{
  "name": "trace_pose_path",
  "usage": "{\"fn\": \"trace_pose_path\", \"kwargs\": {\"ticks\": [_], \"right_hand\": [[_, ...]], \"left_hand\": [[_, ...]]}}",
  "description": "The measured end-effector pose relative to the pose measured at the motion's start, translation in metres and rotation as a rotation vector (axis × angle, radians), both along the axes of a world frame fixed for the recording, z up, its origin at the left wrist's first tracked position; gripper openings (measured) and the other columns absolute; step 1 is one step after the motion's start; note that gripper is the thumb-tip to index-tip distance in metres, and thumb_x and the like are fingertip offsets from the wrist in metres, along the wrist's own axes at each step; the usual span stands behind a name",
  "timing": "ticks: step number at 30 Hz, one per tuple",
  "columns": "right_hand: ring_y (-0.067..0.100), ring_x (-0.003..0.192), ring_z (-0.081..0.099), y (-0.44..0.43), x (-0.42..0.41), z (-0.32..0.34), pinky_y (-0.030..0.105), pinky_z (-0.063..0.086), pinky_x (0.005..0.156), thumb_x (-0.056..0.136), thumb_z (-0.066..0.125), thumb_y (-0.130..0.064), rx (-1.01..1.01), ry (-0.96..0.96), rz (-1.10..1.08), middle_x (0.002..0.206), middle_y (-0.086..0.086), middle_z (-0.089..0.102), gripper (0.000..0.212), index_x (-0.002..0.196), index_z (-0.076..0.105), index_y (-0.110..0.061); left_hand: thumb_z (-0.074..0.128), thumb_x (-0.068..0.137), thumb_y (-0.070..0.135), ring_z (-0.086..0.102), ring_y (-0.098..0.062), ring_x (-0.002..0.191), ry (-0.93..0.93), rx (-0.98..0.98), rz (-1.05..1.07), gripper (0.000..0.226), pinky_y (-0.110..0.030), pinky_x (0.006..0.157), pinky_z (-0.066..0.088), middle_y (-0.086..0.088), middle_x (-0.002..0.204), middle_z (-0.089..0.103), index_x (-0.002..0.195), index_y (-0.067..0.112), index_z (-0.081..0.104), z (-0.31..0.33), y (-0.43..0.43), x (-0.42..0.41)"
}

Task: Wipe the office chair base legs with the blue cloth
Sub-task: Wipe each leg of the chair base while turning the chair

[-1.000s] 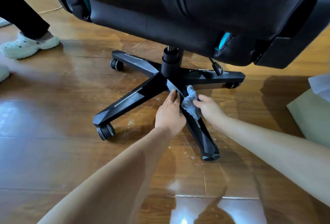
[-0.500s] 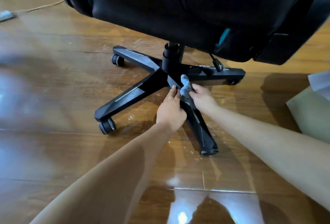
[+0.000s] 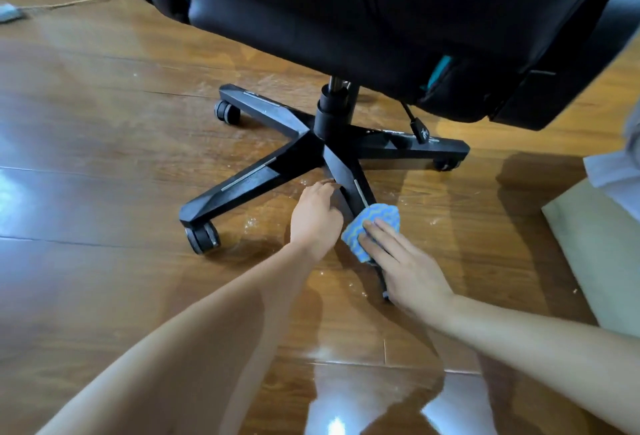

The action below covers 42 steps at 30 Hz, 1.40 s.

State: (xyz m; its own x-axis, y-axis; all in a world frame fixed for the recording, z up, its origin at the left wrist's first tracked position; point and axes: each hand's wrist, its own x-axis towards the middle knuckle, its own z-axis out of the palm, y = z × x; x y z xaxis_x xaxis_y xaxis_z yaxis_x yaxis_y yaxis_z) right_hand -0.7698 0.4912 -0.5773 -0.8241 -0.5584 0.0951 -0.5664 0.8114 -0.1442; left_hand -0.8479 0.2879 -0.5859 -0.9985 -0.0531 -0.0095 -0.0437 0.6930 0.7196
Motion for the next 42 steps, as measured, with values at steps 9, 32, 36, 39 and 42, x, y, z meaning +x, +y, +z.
{"fn": "trace_pose_path", "kwargs": {"ticks": [9, 32, 36, 39, 42], "right_hand": [[0.032, 0.155, 0.027, -0.047, -0.087, 0.016, 0.044, 0.02, 0.128, 0.094, 0.05, -0.012, 0.367, 0.126, 0.217, 0.156, 0.015, 0.047, 0.047, 0.14, 0.058, -0.006], [0.034, 0.154, 0.024, -0.091, -0.116, 0.021, 0.046, 0.018, 0.126, 0.105, 0.039, -0.03, 0.691, 0.192, 0.173, 0.154, 0.013, 0.049, 0.047, 0.144, 0.057, -0.009], [0.031, 0.15, 0.034, -0.076, -0.101, 0.017, 0.044, 0.025, 0.125, 0.101, 0.044, -0.026, 0.645, 0.142, 0.23, 0.148, 0.013, 0.055, 0.045, 0.139, 0.062, -0.009], [0.024, 0.155, 0.026, -0.087, -0.129, 0.024, 0.039, 0.02, 0.128, 0.1, 0.052, -0.027, 0.468, 0.138, 0.142, 0.159, 0.009, 0.044, 0.049, 0.147, 0.054, -0.013], [0.025, 0.159, 0.014, -0.097, -0.146, 0.027, 0.039, 0.011, 0.129, 0.101, 0.053, -0.026, 0.412, 0.174, 0.102, 0.166, 0.007, 0.034, 0.053, 0.152, 0.049, -0.013]], "left_hand": [[0.043, 0.09, -0.003, 0.05, -0.02, 0.139, -0.147, 0.14, 0.179, 0.069, -0.042, 0.114, 0.046, 0.002, 0.147, 0.055, 0.154, 0.019, 0.048, -0.016, 0.001, 0.037], [0.047, 0.085, -0.002, 0.055, -0.018, 0.117, -0.118, 0.121, 0.247, 0.048, -0.037, 0.098, 0.052, 0.009, 0.118, 0.054, 0.126, 0.02, 0.059, -0.01, -0.005, 0.022], [0.05, 0.087, -0.003, 0.056, -0.018, 0.12, -0.13, 0.126, 0.259, 0.051, -0.041, 0.102, 0.053, 0.006, 0.125, 0.057, 0.133, 0.019, 0.059, -0.011, -0.005, 0.024], [0.052, 0.085, 0.004, 0.057, -0.018, 0.117, -0.118, 0.14, 0.198, 0.05, -0.04, 0.1, 0.054, 0.009, 0.119, 0.055, 0.131, 0.022, 0.058, -0.011, 0.0, 0.03], [0.052, 0.083, 0.015, 0.056, -0.015, 0.115, -0.125, 0.151, 0.186, 0.051, -0.037, 0.099, 0.053, 0.011, 0.119, 0.054, 0.133, 0.023, 0.057, -0.011, 0.002, 0.031]]}}
